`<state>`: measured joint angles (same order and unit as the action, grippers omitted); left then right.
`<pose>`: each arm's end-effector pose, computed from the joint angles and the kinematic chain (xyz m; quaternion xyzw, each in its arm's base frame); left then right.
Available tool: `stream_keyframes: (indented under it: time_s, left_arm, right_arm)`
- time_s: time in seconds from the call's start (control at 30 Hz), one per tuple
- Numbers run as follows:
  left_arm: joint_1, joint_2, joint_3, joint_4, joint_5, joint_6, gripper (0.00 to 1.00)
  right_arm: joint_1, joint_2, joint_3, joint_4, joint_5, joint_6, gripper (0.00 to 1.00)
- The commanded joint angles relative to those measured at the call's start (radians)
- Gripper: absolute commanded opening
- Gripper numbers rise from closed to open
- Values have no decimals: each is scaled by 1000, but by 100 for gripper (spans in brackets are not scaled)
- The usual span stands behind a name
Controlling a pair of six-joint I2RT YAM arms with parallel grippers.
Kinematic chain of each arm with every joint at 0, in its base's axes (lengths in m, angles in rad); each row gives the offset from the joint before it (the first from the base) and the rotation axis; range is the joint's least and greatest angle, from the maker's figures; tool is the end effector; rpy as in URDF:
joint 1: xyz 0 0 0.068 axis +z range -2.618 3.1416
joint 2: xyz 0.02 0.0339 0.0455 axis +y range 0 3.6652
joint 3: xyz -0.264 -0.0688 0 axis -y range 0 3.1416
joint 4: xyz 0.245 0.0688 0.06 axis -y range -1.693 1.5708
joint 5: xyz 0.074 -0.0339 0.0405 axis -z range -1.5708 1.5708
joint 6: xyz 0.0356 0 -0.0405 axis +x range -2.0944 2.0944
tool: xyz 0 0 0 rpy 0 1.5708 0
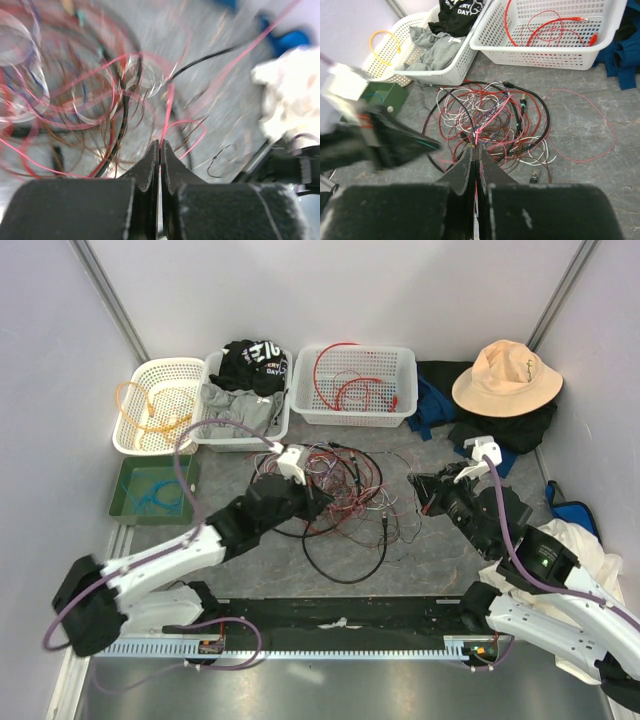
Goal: Untangle the cables
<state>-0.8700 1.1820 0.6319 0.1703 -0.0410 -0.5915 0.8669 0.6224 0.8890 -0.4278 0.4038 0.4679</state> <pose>0.1700 -0.1992 0.2402 0.1035 0.8213 -0.3617 0.4289 0.0957 0.0911 0.3727 -0.0206 0.7572 0.2729 0.5931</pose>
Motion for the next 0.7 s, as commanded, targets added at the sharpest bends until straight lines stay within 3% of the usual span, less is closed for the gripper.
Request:
stream_keyframes:
  time_s: [0.0, 0.2, 0.3, 0.33, 0.43, 0.67]
  left_arm:
    - [2, -272, 139, -285, -150, 122, 2]
    - [2, -378, 350, -506, -221, 208, 2]
    - [3, -364, 437, -551, -215, 242, 2]
    - [2, -360, 474, -554, -214, 251, 2]
    - [2, -326, 543, -571, -215, 278, 2]
    - [2, -265, 667, -568, -175, 306, 2]
  right_arm:
    - [1, 16, -2, -9, 56, -2, 0]
    - [3, 115, -18, -38, 52, 9, 3]
    - [3, 172, -12, -37, 10, 2, 28]
    - [3, 181, -4, -37, 6, 2, 48]
    - [3, 186, 14, -23, 9, -3, 68]
    - [4, 103, 13, 228, -141, -40, 81]
